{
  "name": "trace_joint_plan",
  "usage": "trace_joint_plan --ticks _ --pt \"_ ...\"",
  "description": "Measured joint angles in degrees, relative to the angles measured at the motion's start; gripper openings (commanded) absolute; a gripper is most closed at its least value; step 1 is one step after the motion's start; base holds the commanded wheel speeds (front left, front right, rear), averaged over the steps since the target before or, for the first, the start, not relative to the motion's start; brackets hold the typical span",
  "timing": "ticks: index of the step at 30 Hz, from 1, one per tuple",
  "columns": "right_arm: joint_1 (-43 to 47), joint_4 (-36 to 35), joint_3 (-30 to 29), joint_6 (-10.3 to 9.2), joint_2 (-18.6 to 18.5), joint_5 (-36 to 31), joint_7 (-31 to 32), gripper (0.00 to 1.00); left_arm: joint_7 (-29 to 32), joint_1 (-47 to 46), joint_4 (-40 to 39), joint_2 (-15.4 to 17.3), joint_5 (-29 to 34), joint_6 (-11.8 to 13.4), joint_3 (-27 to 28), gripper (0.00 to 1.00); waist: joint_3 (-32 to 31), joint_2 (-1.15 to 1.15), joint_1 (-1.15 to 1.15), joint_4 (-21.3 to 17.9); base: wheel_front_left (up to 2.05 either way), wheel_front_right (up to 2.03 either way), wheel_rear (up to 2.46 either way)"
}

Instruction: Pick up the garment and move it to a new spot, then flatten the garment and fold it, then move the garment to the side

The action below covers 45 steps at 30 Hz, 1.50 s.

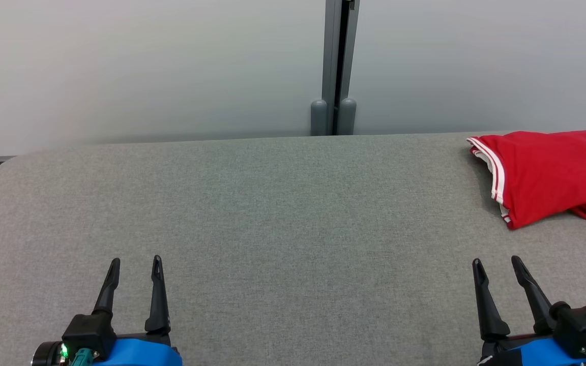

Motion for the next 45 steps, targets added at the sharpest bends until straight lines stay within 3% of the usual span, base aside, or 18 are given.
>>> trace_joint_plan --ticks 6,7,11,45 --pt "-0.01 0.31 0.04 0.00 0.02 0.22 -0.01 1.00 0.00 -0.26 0.22 0.13 0.02 0.08 0.03 1.00 0.02 0.00 0.00 -0.18 0.00 0.00 0.00" --pt "0.01 0.57 0.10 0.00 0.03 0.23 0.00 0.00 0.01 -0.20 0.47 0.08 0.01 0.08 -0.01 0.00 0.01 0.00 0.00 -0.20 0.00 0.00 0.00" --pt "0.21 2.64 0.29 0.00 0.24 0.75 0.25 0.00 0.51 1.13 2.63 -0.48 -0.34 0.07 -0.20 0.00 0.02 0.00 0.00 -0.20 0.00 0.00 0.00" --pt "-2.53 5.33 -1.18 0.00 0.30 34.28 6.94 0.00 8.95 -0.81 1.88 -0.76 -33.78 -1.53 3.24 0.00 0.09 0.00 0.00 -0.23 0.00 0.00 0.00"
